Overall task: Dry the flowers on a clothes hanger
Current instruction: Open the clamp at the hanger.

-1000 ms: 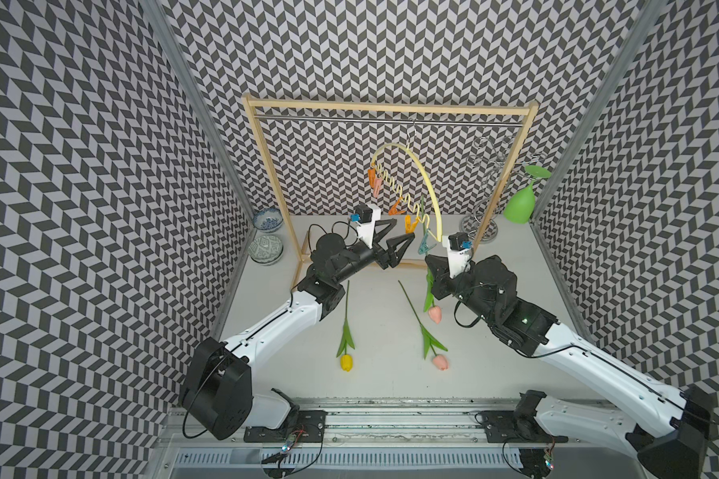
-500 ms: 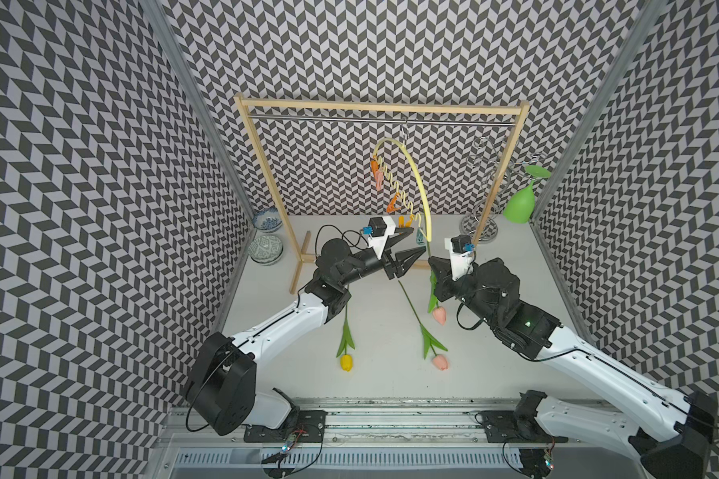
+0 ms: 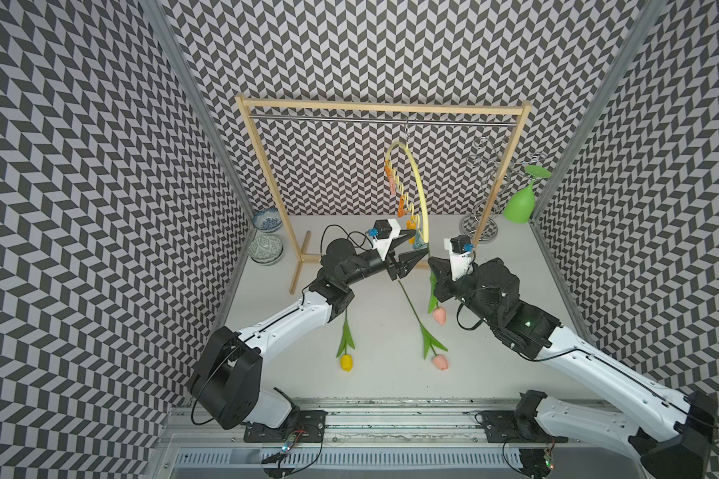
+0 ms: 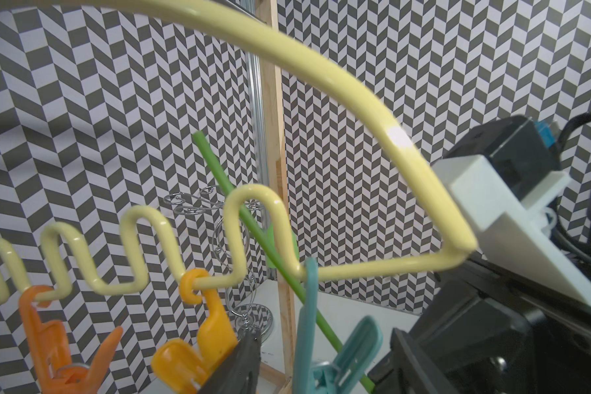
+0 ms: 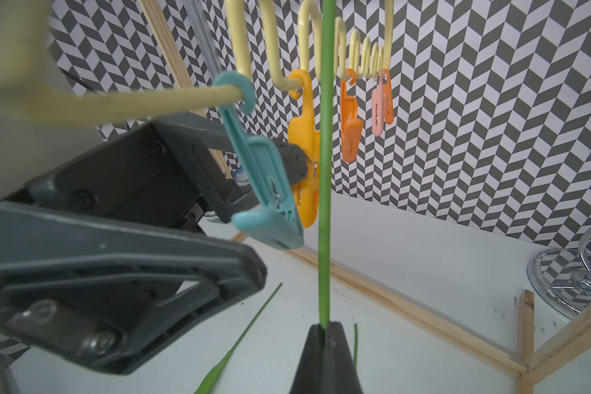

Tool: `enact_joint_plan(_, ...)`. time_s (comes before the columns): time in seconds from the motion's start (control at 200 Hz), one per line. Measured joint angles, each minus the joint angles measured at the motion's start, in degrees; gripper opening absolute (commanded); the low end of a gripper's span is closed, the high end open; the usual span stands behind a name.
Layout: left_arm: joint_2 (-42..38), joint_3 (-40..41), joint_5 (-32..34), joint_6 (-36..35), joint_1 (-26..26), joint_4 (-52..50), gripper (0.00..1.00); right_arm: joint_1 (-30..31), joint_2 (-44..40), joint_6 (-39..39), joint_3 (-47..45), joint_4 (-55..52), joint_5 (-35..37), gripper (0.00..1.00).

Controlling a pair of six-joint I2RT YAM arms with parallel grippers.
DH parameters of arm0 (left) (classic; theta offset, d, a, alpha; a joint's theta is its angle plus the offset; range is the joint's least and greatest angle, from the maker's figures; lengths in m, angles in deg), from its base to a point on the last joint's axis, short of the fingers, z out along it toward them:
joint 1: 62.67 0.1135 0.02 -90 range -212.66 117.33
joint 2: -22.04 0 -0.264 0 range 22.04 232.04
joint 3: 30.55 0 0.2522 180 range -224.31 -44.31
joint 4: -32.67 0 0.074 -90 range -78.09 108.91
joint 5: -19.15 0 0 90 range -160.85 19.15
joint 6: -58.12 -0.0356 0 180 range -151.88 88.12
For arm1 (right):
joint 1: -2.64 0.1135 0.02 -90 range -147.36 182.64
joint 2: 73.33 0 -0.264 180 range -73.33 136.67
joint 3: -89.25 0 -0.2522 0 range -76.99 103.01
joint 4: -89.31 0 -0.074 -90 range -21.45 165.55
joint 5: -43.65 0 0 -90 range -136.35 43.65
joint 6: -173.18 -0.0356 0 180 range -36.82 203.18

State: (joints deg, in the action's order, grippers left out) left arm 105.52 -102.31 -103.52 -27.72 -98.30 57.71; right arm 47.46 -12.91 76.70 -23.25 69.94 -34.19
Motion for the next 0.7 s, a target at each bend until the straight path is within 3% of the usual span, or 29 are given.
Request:
enact_joint_plan(0.32,0.5,-2.3,-0.8,-0.4,-0.5,-1.0,0.35,0.0,0.4,0.0,0.2,-0.2,-0.4,0.0)
enact_joint_plan(0.701,1.4,-5.9,0.1,-1.0,-1.2,-6.5,0.27,0.0,0.9,0.0,0.2,-0.5,-0.4,0.0)
